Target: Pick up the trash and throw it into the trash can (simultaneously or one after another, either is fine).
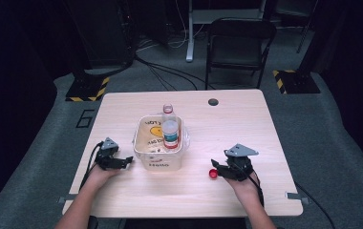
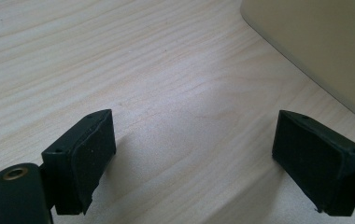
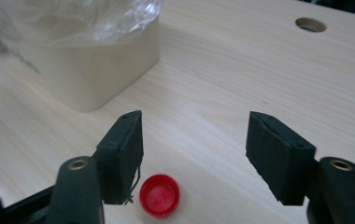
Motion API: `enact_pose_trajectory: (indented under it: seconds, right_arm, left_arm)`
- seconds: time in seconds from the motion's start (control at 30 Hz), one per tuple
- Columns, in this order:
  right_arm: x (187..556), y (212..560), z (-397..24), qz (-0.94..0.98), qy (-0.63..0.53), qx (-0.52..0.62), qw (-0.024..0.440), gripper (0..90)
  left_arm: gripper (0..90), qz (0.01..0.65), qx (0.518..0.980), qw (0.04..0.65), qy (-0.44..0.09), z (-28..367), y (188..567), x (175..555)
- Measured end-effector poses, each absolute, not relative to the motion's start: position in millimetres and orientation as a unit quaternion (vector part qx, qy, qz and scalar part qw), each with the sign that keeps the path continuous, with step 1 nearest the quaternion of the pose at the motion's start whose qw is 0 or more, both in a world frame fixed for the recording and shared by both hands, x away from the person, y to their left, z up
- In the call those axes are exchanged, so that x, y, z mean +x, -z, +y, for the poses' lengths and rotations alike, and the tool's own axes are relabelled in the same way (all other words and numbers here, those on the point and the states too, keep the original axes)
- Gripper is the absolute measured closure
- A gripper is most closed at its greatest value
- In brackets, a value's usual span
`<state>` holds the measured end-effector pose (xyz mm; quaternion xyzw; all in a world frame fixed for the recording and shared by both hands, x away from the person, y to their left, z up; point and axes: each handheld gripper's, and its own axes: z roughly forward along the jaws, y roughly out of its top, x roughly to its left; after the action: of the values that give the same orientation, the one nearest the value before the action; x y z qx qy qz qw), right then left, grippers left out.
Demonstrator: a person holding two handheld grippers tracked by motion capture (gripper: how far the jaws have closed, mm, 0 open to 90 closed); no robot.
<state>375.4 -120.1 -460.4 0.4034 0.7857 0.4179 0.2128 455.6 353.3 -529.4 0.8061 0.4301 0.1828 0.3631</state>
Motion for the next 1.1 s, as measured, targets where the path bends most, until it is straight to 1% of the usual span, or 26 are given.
enact_pose_trajectory:
  seconds: [0.1,0.43,0.7,0.8,1.0,1.1]
  right_arm:
    - [373,468,-120,0.795,-0.415,0.395,0.199,41.0]
    - [374,486,-114,0.81,-0.413,0.385,0.158,42.5]
    - [379,499,-113,0.817,-0.401,0.389,0.143,42.6]
    - [380,502,-112,0.822,-0.394,0.387,0.137,44.4]
    - [382,507,-109,0.833,-0.377,0.379,0.141,45.0]
    - [383,508,-108,0.837,-0.372,0.376,0.136,46.0]
  left_arm:
    - [13.0,0.431,0.806,0.363,-0.183,353,529,456]
    - [13.0,0.429,0.807,0.362,-0.183,353,529,456]
    - [13.0,0.431,0.806,0.363,-0.183,353,529,456]
    - [13.0,0.432,0.804,0.365,-0.185,353,530,456]
    - [13.0,0.432,0.804,0.365,-0.185,353,530,455]
    - [13.0,0.432,0.803,0.366,-0.186,353,530,455]
